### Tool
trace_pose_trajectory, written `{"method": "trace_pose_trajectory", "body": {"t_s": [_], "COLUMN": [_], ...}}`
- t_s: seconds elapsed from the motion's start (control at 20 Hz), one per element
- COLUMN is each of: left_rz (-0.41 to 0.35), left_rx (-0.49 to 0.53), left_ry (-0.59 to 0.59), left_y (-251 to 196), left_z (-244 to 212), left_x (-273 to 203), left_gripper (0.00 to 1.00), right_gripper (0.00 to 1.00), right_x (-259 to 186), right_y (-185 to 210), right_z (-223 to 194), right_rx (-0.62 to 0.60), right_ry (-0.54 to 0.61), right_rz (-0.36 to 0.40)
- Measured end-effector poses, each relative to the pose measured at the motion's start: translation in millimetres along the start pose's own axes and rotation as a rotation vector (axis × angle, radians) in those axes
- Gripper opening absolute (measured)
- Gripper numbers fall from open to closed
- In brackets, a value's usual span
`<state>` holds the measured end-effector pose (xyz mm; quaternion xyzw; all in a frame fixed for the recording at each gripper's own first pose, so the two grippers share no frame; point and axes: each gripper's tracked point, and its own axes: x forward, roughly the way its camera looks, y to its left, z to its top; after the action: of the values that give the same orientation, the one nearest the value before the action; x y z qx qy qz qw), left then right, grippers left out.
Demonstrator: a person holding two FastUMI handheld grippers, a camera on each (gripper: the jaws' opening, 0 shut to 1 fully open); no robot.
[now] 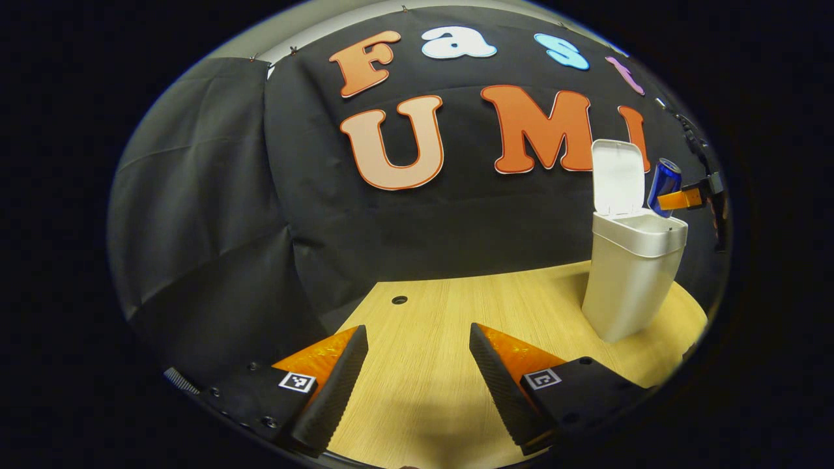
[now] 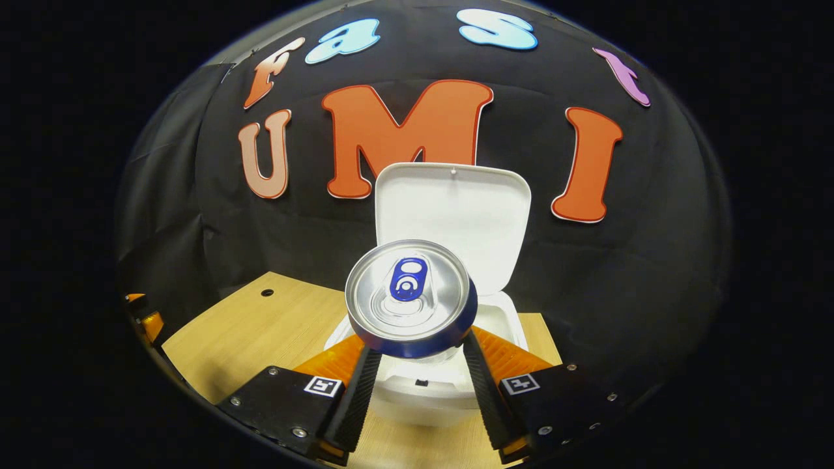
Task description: Press the lid of the desktop garbage bin to open it, pick up the crumpled paper on the desktop and throw it into the bin, then pick up the pop can on the desktop and drop it into the bin, and finally close the garbage bin lid.
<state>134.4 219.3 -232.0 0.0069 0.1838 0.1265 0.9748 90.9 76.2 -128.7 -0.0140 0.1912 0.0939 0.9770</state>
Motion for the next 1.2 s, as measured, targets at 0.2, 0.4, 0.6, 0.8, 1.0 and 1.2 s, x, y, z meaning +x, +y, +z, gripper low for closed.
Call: {"method": "trace_pose_trajectory", "body": {"t_s": [0.2, 0.4, 0.6, 0.8, 1.0, 1.2], "left_rz": [-0.010, -0.018, -0.025, -0.014, -0.015, -0.035], "left_rx": [0.020, 0.040, 0.039, 0.027, 0.012, 0.003], "left_ry": [0.004, 0.010, 0.023, 0.033, 0.043, 0.048], "left_y": [-1.5, -1.5, -1.0, 0.1, -2.7, -8.3], "left_z": [-0.4, 1.8, -0.5, -3.4, -5.0, -9.4], "left_x": [-6.4, -6.3, -5.7, -6.0, -4.2, -1.2], "left_gripper": [0.99, 1.00, 1.00, 1.00, 1.00, 1.00], "right_gripper": [0.74, 0.76, 0.76, 0.77, 0.78, 0.79], "right_x": [17.0, 29.9, 32.1, 36.6, 37.2, 36.3], "right_y": [-6.8, -12.4, -12.8, -12.7, -11.8, -12.7], "right_z": [-5.0, -14.4, -15.7, -17.9, -22.1, -22.2], "right_rx": [0.012, 0.015, 0.021, 0.026, 0.030, 0.033], "right_ry": [0.012, 0.038, 0.042, 0.057, 0.067, 0.068], "right_rz": [-0.008, -0.024, -0.035, -0.048, -0.048, -0.048]}}
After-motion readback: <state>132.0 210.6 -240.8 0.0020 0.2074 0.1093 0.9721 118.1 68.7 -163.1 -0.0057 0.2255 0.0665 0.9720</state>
